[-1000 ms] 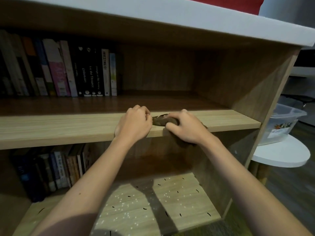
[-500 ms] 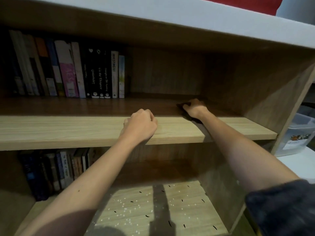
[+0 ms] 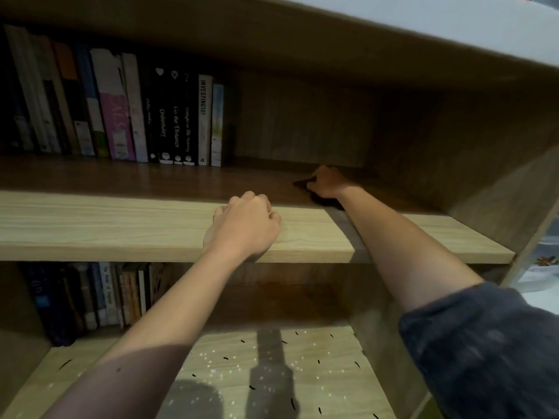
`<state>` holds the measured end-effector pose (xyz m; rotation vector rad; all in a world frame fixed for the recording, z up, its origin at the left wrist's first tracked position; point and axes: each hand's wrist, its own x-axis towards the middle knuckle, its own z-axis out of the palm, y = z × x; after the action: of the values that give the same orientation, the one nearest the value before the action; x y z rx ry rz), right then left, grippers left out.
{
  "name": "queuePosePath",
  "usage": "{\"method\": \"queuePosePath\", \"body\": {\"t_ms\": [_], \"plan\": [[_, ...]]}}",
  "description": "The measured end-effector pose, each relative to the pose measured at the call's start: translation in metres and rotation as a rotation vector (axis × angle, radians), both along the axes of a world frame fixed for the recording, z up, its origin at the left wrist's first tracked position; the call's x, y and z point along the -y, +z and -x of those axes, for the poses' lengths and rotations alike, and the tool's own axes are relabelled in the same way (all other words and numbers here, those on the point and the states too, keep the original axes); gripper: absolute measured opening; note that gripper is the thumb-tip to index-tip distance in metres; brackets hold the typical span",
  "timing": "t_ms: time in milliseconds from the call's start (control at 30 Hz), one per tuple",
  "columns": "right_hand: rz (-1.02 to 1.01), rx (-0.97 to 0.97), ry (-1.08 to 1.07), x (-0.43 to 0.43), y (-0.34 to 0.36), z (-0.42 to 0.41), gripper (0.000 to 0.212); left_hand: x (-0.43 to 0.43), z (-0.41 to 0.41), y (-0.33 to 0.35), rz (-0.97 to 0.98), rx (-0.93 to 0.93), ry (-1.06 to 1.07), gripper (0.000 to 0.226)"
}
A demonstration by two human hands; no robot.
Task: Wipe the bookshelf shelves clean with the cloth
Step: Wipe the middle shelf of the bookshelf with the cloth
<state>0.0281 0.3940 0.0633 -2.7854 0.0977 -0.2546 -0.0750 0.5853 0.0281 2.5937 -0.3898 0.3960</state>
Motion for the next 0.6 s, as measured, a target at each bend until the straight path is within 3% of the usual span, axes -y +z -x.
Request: {"method": "queuePosePath", "body": {"t_ms": [100, 333, 467, 600], "plan": [[-0.002, -0.036, 0.069, 0.0, 0.0, 0.003, 0.027, 0.001, -0.002, 0.0, -0.007, -0.004, -0.003, 0.033], [-0.131, -0.027, 0.012, 0.008, -0.002, 0.002, 0.025, 0.001, -0.004, -0.002, 0.03, 0.051, 0.003, 0.032], [-0.165, -0.043, 0.149, -0.014, -0.006, 0.046, 0.022, -0.001, -0.001, -0.003, 0.212, 0.124, -0.042, 0.03], [-0.122, 0.057, 0.321, -0.039, -0.008, 0.114, 0.026, -0.003, 0.011, -0.001, 0.404, 0.317, -0.089, 0.024]]}}
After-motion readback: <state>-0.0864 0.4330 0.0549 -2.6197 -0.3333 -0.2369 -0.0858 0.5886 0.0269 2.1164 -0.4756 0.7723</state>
